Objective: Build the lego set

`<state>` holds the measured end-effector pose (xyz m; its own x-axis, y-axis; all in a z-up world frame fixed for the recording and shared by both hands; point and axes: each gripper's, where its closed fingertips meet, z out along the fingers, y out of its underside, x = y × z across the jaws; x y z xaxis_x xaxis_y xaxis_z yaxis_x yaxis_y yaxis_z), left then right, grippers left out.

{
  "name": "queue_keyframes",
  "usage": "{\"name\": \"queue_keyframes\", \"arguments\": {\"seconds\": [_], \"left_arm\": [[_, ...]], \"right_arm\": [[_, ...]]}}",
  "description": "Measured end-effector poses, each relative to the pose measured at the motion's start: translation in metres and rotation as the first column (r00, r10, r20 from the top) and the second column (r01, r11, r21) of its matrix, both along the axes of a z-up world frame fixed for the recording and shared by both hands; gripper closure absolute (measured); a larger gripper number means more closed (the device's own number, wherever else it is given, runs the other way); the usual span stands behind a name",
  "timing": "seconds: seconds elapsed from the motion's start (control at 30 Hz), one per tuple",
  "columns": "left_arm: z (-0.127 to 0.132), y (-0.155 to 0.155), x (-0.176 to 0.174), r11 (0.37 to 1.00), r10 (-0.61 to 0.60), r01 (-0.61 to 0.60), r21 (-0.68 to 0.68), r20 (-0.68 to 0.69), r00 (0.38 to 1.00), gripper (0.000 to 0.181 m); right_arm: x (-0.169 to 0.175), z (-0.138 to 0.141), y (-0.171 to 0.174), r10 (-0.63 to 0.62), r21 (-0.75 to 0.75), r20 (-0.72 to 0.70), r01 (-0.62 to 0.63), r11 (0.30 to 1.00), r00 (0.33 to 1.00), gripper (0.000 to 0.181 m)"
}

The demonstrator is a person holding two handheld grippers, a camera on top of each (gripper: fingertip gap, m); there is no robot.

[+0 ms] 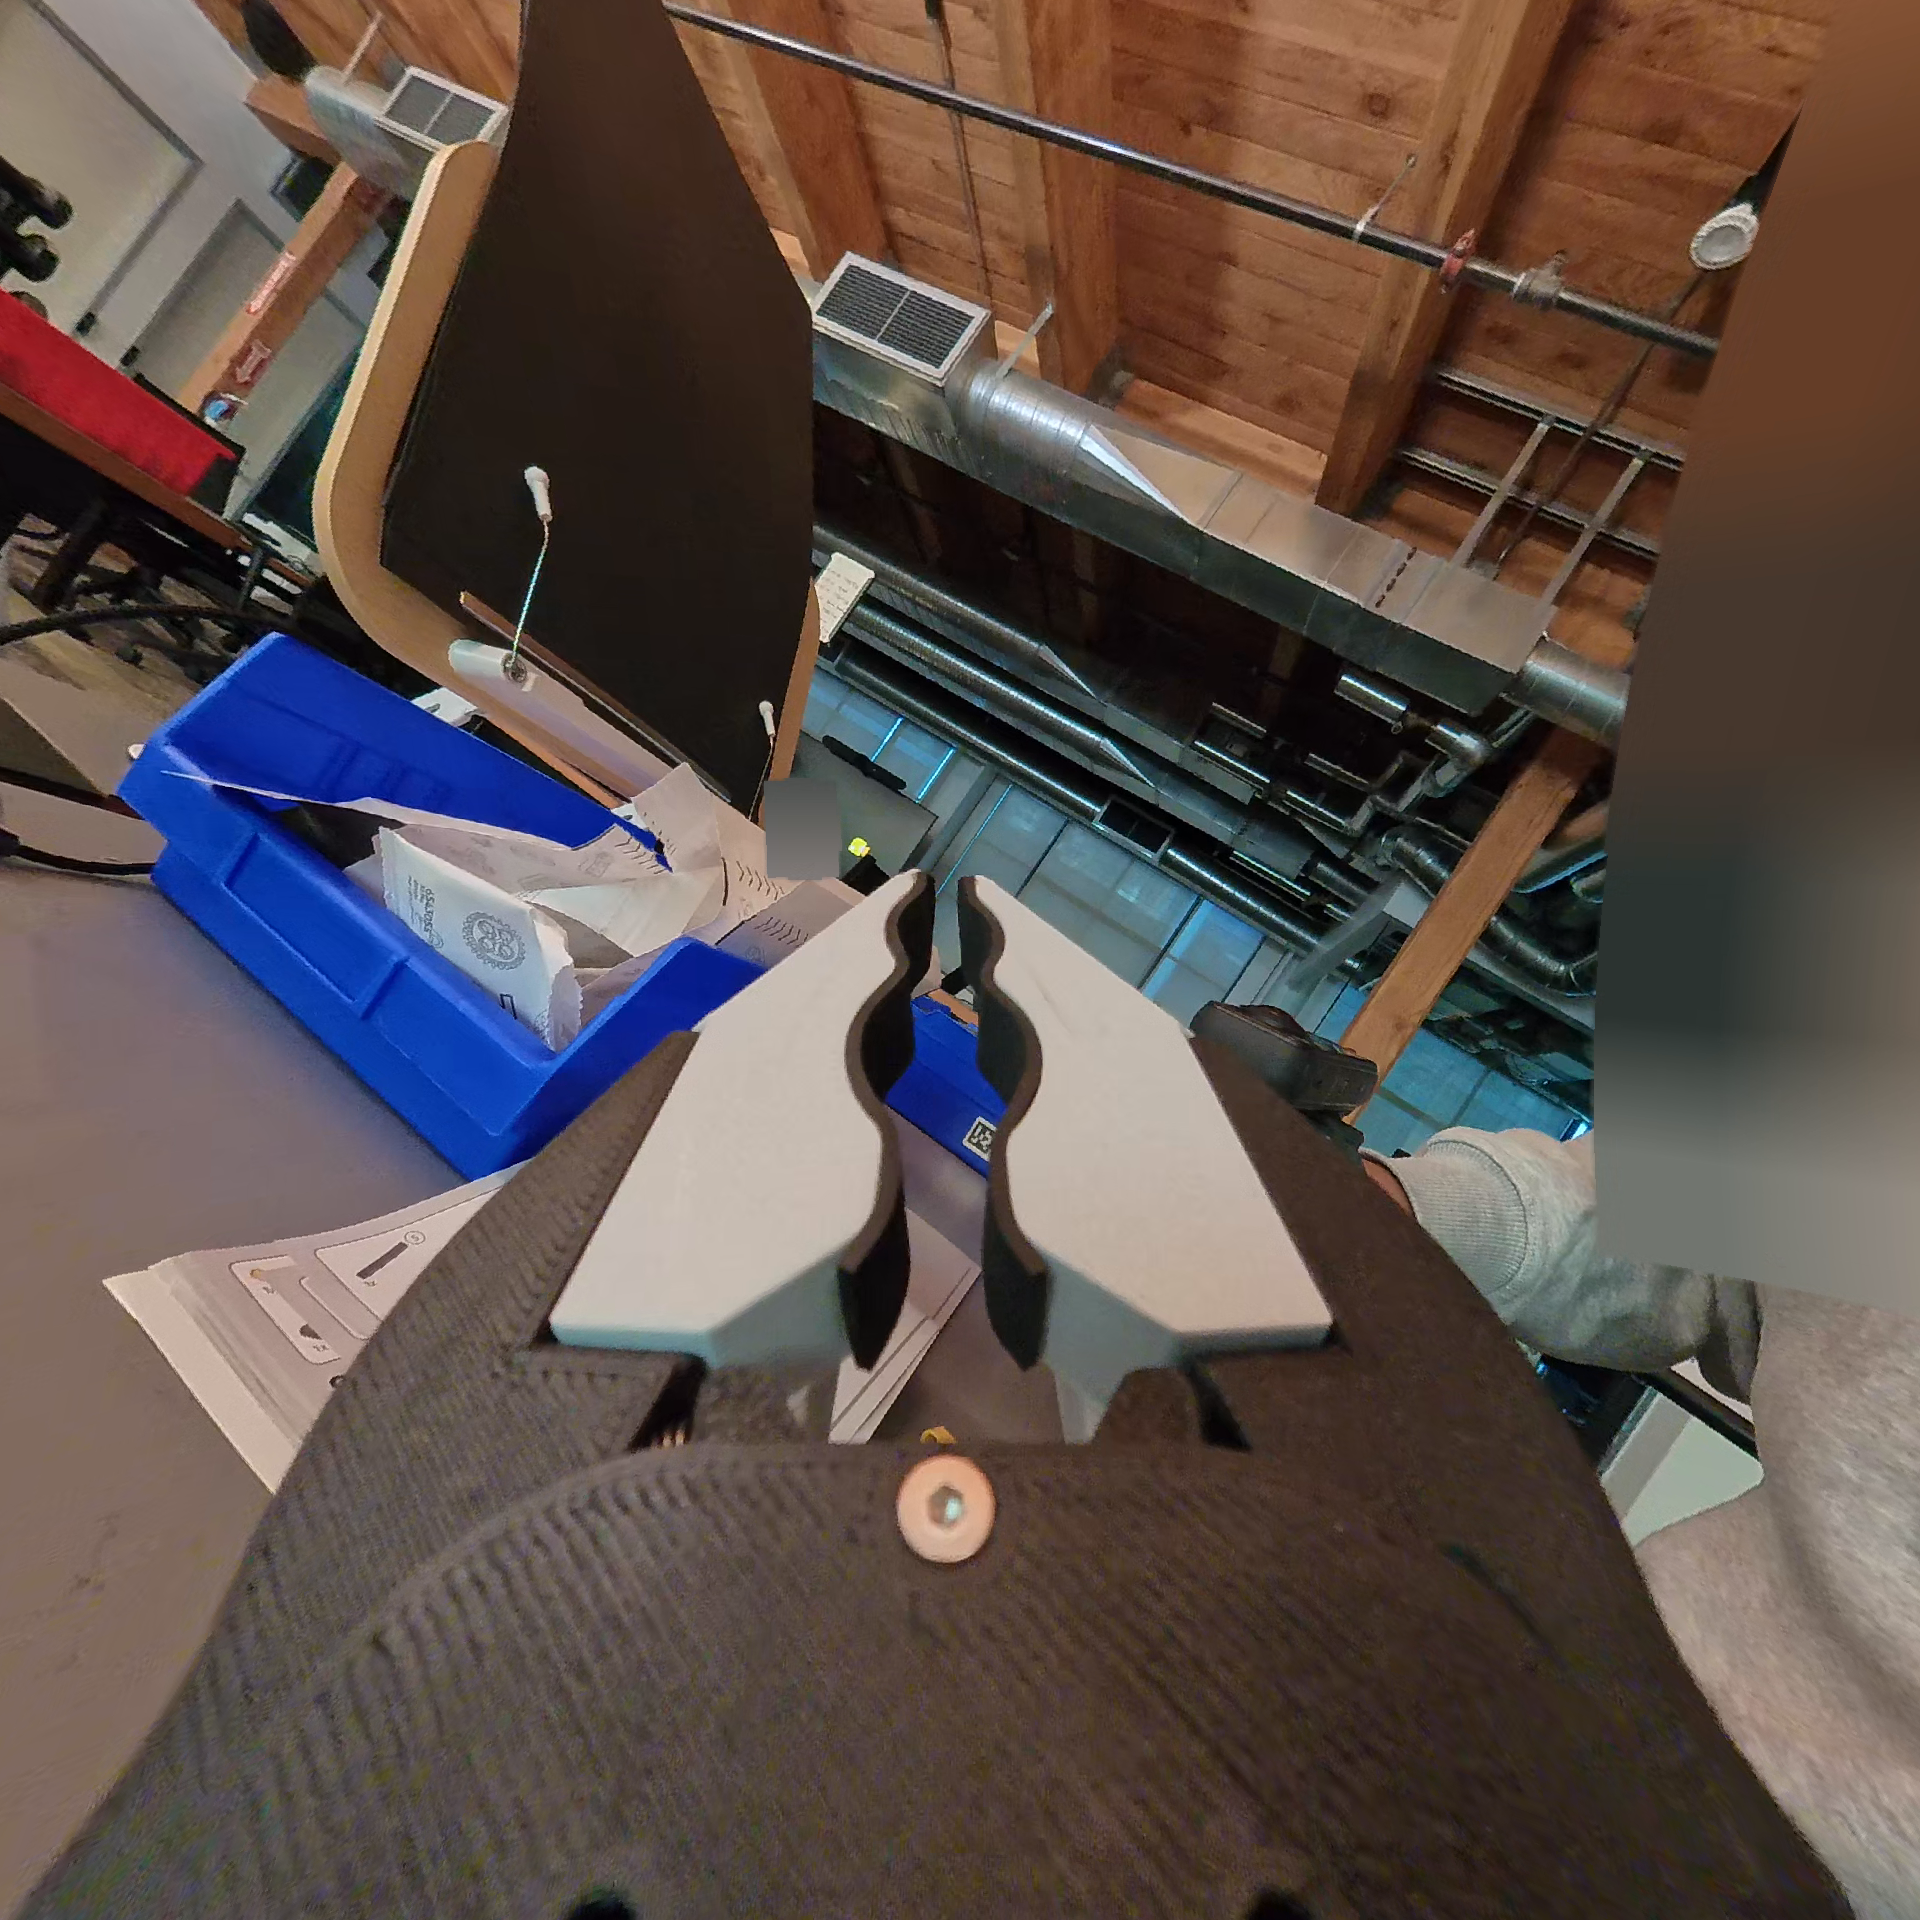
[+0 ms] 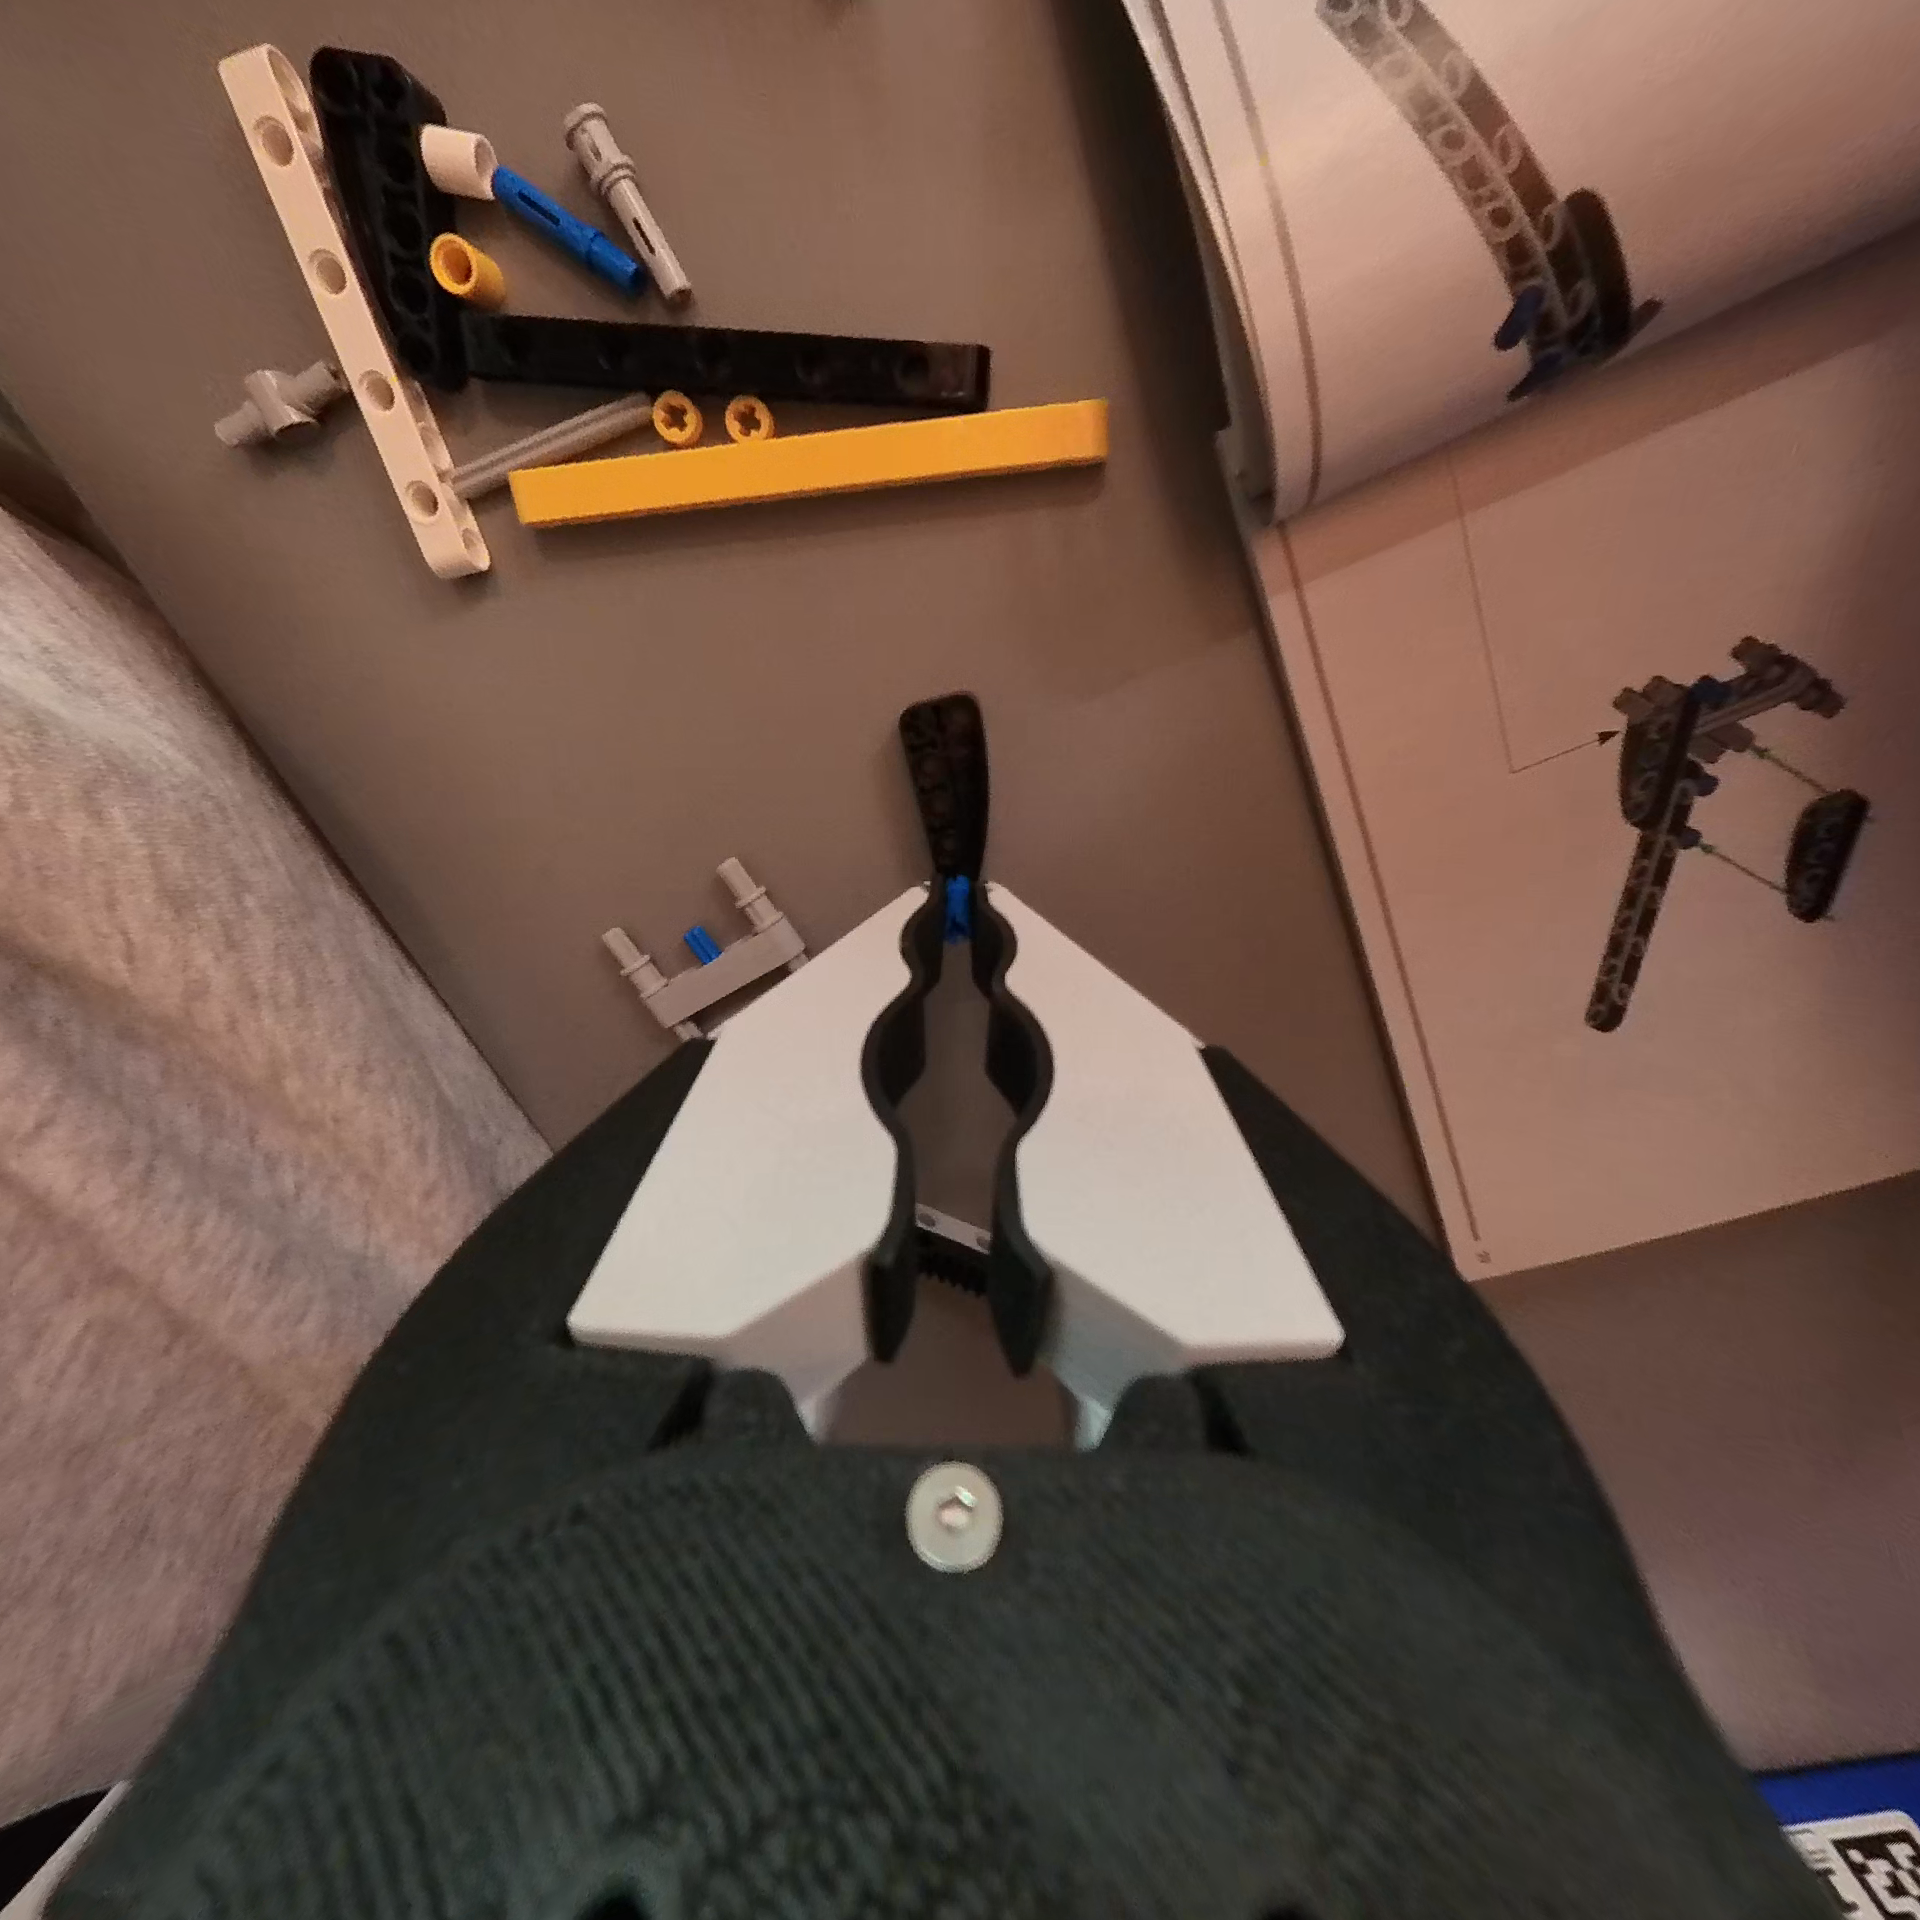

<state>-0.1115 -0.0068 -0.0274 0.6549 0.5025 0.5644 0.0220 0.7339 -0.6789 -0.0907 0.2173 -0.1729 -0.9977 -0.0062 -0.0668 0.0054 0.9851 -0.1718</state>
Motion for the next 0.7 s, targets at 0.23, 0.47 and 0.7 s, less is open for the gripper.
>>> {"name": "queue_keyframes", "arguments": {"seconds": [0.23,0.47,0.7], "left_arm": [[0.0001,-0.0007,0.0002,1.000,0.000,0.000,0.007,-0.001,1.000,0.180],[0.0003,-0.0006,0.0004,1.000,-0.002,0.002,0.009,-0.002,1.000,0.180],[0.0004,-0.0010,0.0006,1.000,-0.003,0.003,0.014,-0.003,1.000,0.180]], "right_arm": [[0.0002,0.0002,0.0000,-0.003,0.000,-0.003,0.003,1.000,1.000,0.178],[0.0004,0.0000,0.0002,0.014,0.014,-0.025,-0.014,1.000,1.000,0.178],[0.0005,-0.0003,0.0007,0.018,0.015,-0.038,-0.017,1.000,0.999,0.177]]}}
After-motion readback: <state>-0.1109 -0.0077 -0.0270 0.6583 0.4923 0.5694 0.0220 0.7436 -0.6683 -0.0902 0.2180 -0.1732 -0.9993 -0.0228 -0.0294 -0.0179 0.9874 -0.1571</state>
